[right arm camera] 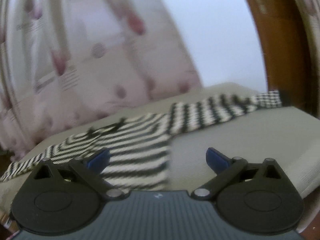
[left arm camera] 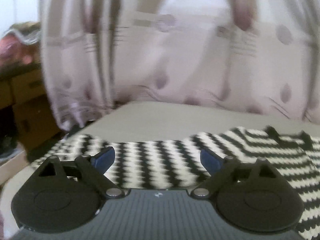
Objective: Fold small clothes
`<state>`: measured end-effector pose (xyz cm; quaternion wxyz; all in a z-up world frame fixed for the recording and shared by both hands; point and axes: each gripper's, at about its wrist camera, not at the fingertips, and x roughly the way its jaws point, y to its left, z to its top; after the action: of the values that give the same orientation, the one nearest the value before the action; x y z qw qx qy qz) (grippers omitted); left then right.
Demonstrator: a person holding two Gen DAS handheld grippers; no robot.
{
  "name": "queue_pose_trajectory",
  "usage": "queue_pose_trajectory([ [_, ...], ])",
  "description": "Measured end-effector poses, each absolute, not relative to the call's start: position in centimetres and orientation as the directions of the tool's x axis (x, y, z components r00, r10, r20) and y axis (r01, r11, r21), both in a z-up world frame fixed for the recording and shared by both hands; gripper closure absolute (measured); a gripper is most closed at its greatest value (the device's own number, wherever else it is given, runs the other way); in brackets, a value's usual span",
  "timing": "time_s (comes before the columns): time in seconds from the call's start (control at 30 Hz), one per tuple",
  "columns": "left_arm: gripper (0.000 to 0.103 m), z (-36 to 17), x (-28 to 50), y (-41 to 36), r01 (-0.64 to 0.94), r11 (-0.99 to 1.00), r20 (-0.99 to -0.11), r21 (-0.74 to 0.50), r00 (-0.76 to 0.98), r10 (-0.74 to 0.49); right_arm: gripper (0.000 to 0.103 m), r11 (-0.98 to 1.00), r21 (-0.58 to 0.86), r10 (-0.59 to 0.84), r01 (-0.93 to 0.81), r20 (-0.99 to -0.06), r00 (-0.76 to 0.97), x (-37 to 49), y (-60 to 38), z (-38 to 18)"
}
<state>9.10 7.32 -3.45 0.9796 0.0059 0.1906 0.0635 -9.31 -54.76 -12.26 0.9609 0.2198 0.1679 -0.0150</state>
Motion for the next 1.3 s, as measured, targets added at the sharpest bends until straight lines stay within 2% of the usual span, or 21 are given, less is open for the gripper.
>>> queue_pose_trajectory([
  [0.07,0.012,-4.8,10.0,5.4,-0.099,0.994,-0.391,0.04,0.914,0.107,0.003,0.89,0.43,0.004,0.15,-0.336,0.942,-8.2,-57.9,-13.1],
  [0.13,0.012,-5.9,10.3,3.9,-0.097,0.994,-0.403,0.04,0.909,0.105,0.014,0.88,0.405,-0.094,0.249,-0.365,0.926,-7.0,-61.2,-13.9],
  [0.23,0.012,-7.2,11.1,3.3,-0.095,0.995,-0.444,0.034,0.89,0.1,0.041,0.873,0.297,-0.235,0.386,-0.438,0.868,-4.4,-66.4,-15.4],
  [0.27,0.012,-7.4,11.2,3.2,-0.097,0.994,-0.458,0.046,0.882,0.107,0.046,0.871,0.254,-0.27,0.42,-0.467,0.842,-3.5,-67.9,-15.9],
  [0.37,0.008,-7.4,11.5,3.8,-0.114,0.993,-0.468,0.039,0.876,0.119,0.046,0.856,0.173,-0.334,0.488,-0.535,0.776,-1.2,-72.0,-17.4],
  [0.47,0.005,-7.6,12.0,4.4,-0.135,0.991,-0.488,0.017,0.864,0.126,0.048,0.82,0.264,-0.292,0.508,-0.57,0.768,0.6,-75.7,-18.5],
  [0.57,0.001,-7.8,12.5,4.4,-0.167,0.986,-0.517,0.018,0.842,0.152,0.069,0.818,0.285,-0.254,0.5,-0.601,0.758,2.4,-77.6,-19.5],
  [0.77,0.0,-8.1,13.2,3.3,-0.154,0.984,-0.539,0.09,0.824,0.178,0.081,0.871,0.166,-0.259,0.462,-0.644,0.72,7.9,-79.3,-19.1],
  [0.8,0.0,-8.1,13.2,3.1,-0.151,0.983,-0.541,0.104,0.821,0.183,0.081,0.867,0.178,-0.26,0.466,-0.635,0.727,8.8,-80.1,-18.4],
  [0.83,0.0,-8.1,13.3,2.9,-0.151,0.981,-0.541,0.12,0.819,0.192,0.081,0.842,0.259,-0.262,0.473,-0.569,0.779,9.1,-81.6,-17.2],
  [0.9,0.0,-8.1,13.2,2.7,-0.151,0.98,-0.537,0.133,0.819,0.199,0.082,0.745,0.484,-0.303,0.458,-0.366,0.88,8.1,-85.1,-14.9],
  [0.93,0.0,-8.1,13.2,2.7,-0.153,0.979,-0.536,0.135,0.819,0.202,0.081,0.703,0.536,-0.327,0.468,-0.34,0.881,7.8,-86.5,-14.1],
  [1.07,0.0,-8.2,13.1,2.9,-0.152,0.98,-0.538,0.127,0.82,0.197,0.079,0.703,0.441,-0.345,0.558,-0.474,0.81,7.4,-89.2,-13.8],
  [1.13,0.0,-8.2,13.2,2.9,-0.148,0.982,-0.542,0.12,0.819,0.19,0.073,0.694,0.469,-0.248,0.547,-0.557,0.792,7.3,-90.1,-15.8],
  [1.17,0.0,-8.2,13.2,3.0,-0.145,0.982,-0.543,0.118,0.819,0.186,0.059,0.68,0.488,-0.213,0.547,-0.583,0.784,7.1,-90.2,-16.9],
  [1.2,0.0,-8.2,13.2,3.0,-0.144,0.983,-0.545,0.117,0.818,0.184,0.041,0.658,0.508,-0.185,0.556,-0.606,0.773,6.7,-90.2,-18.3],
  [1.23,0.0,-8.2,13.2,3.0,-0.144,0.983,-0.545,0.116,0.818,0.184,0.035,0.637,0.527,-0.166,0.562,-0.618,0.768,6.5,-90.2,-19.4],
  [1.3,0.0,-8.2,13.2,3.0,-0.144,0.983,-0.545,0.116,0.818,0.184,0.034,0.58,0.591,-0.122,0.561,-0.617,0.777,6.2,-89.6,-21.5],
])
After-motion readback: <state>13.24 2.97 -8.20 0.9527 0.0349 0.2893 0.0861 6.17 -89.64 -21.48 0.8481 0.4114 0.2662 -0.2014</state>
